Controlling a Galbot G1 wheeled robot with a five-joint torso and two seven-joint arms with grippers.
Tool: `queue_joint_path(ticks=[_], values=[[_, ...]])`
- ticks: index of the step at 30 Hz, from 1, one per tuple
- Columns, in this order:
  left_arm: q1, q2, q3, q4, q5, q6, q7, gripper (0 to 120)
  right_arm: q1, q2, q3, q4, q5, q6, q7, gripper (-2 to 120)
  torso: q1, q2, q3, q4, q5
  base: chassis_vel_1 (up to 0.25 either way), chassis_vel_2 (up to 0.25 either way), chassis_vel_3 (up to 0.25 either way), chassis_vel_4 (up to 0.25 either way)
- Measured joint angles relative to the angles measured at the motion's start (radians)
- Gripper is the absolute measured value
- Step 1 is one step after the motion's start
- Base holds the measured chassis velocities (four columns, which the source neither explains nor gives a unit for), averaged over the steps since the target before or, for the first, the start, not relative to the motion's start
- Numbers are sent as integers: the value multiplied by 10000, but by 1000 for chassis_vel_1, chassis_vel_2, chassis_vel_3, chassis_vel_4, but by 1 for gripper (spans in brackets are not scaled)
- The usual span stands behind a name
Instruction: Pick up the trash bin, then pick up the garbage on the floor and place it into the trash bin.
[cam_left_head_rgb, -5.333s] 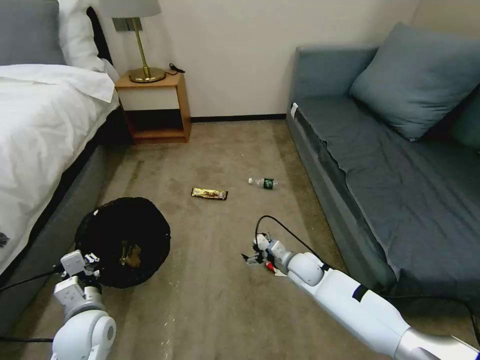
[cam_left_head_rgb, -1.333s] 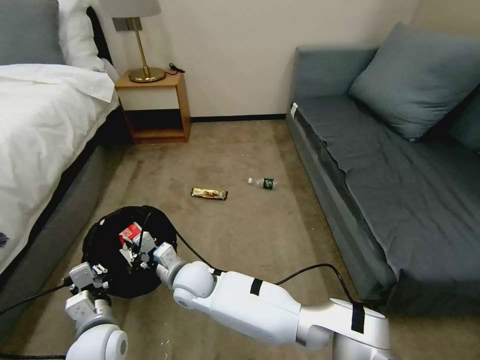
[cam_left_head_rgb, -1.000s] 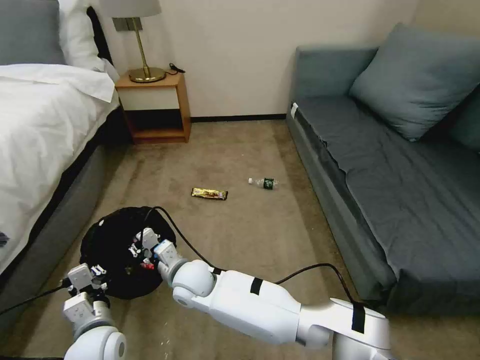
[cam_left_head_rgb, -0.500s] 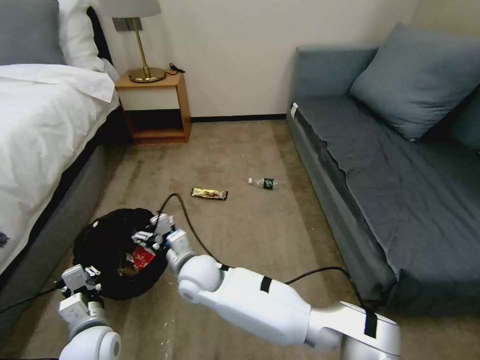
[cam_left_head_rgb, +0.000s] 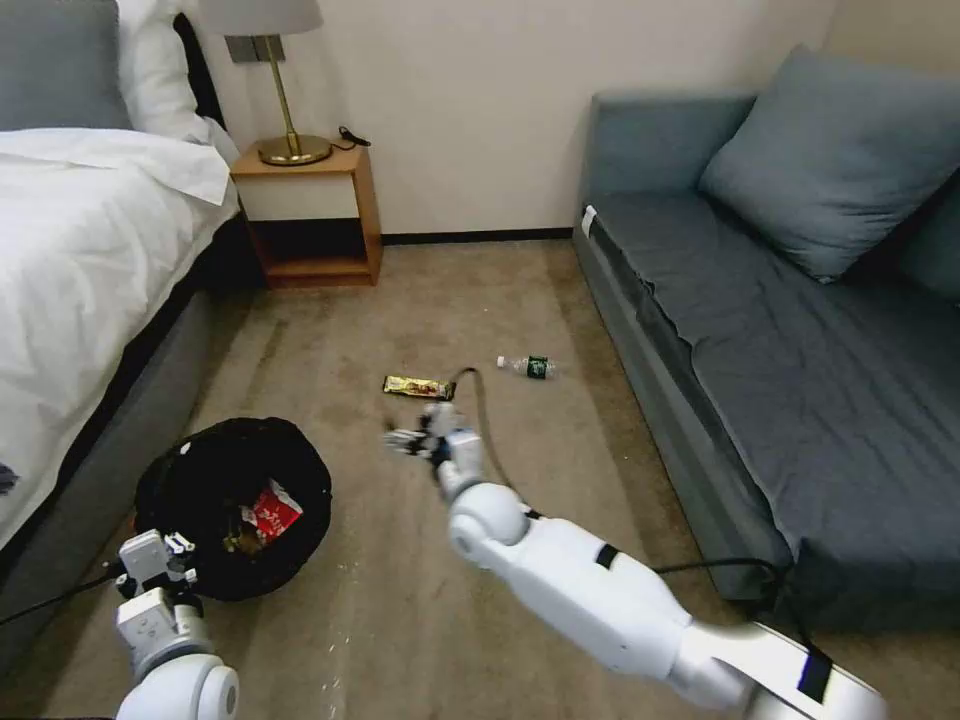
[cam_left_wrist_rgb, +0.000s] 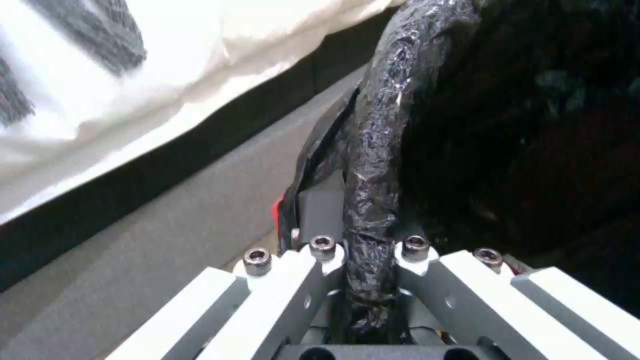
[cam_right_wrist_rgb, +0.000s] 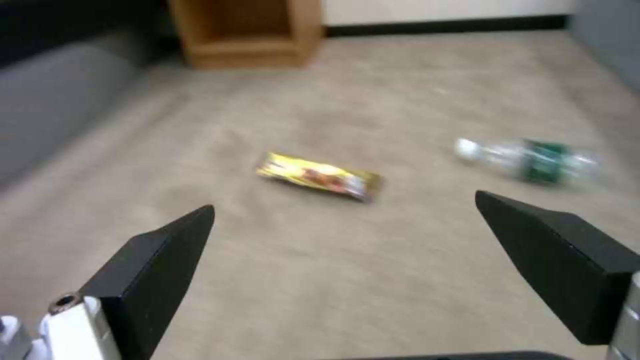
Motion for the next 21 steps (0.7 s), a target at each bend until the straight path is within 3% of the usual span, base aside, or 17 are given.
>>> queue_joint_path(ticks=[13,21], values=[[294,207,-8,-211,-29,-60,-44,3,-1268,-203,1903,-676,-505,409,-883,100,0,0,0,3,0,0,0,0,0],[343,258,0,-312,-38,-66,-50,3,-1442,-316,1981,-835,-775,688,-1154,100,0,0,0,2,-1,0,0,0,0]])
